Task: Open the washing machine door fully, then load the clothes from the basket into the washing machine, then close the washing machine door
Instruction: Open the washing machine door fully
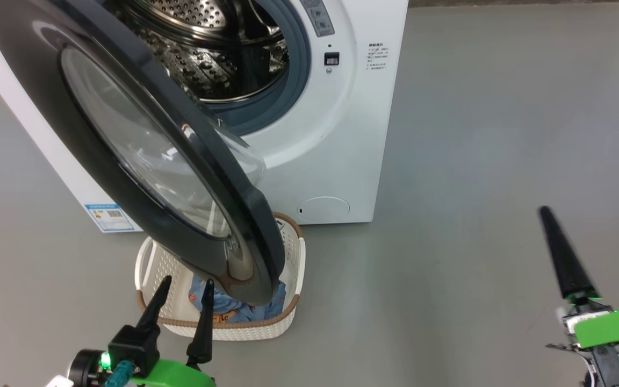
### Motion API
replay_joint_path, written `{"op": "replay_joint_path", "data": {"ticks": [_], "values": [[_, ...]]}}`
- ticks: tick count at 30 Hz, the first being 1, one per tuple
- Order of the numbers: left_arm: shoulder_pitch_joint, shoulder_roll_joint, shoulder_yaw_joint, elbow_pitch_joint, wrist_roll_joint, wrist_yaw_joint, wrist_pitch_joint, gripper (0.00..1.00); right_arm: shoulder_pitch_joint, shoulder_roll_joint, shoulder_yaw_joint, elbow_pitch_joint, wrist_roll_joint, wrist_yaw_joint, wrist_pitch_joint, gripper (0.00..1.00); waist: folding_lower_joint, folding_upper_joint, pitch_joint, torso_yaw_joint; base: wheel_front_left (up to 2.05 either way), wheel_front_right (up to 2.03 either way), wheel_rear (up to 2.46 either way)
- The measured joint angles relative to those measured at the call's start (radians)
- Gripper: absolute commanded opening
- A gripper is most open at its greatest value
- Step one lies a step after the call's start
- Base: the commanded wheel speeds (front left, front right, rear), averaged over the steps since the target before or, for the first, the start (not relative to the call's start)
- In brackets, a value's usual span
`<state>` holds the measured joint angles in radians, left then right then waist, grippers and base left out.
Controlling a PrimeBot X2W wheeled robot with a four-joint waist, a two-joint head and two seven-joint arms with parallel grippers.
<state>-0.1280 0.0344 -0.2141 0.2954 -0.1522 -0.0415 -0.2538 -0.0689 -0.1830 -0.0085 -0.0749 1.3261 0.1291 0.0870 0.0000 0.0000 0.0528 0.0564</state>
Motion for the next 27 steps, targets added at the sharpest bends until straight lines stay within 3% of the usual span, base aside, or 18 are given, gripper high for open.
{"op": "replay_joint_path", "data": {"ticks": [5,8,15,18,21,27], "values": [[0.008,0.0,0.008,0.005,0.001,-0.009,0.0,1.0,0.04,-0.113,0.035,0.019,-0.287,0.0,-0.258,1.0,0.0,0.0,-0.017,-0.002,0.0,0.0,0.0],[0.023,0.0,0.012,0.006,0.001,-0.015,0.0,1.0,0.064,-0.156,0.021,0.062,-0.483,0.0,-0.332,1.0,0.0,0.0,-0.027,-0.004,0.0,0.0,0.0],[0.026,0.0,0.017,0.006,0.003,-0.016,0.0,1.0,0.082,-0.089,-0.09,0.03,-0.907,0.0,-0.339,1.0,0.0001,0.0,-0.026,-0.01,0.0,0.0,0.0],[0.026,0.001,0.017,0.006,0.003,-0.016,0.0,1.0,0.127,-0.057,-0.105,0.027,-1.036,0.0,-0.343,1.0,0.0,0.0,-0.03,-0.01,0.0,0.0,0.0],[0.026,0.0,0.017,0.007,0.003,-0.016,0.0,1.0,0.168,-0.023,-0.108,0.035,-1.11,0.0,-0.344,1.0,0.0,0.0,-0.036,-0.009,0.0,0.0,0.0],[0.032,0.001,0.019,0.01,0.002,-0.016,0.0,1.0,0.198,0.013,-0.135,0.059,-1.15,0.0,-0.344,1.0,0.0,0.0,-0.042,-0.008,0.0,0.0,0.0]]}}
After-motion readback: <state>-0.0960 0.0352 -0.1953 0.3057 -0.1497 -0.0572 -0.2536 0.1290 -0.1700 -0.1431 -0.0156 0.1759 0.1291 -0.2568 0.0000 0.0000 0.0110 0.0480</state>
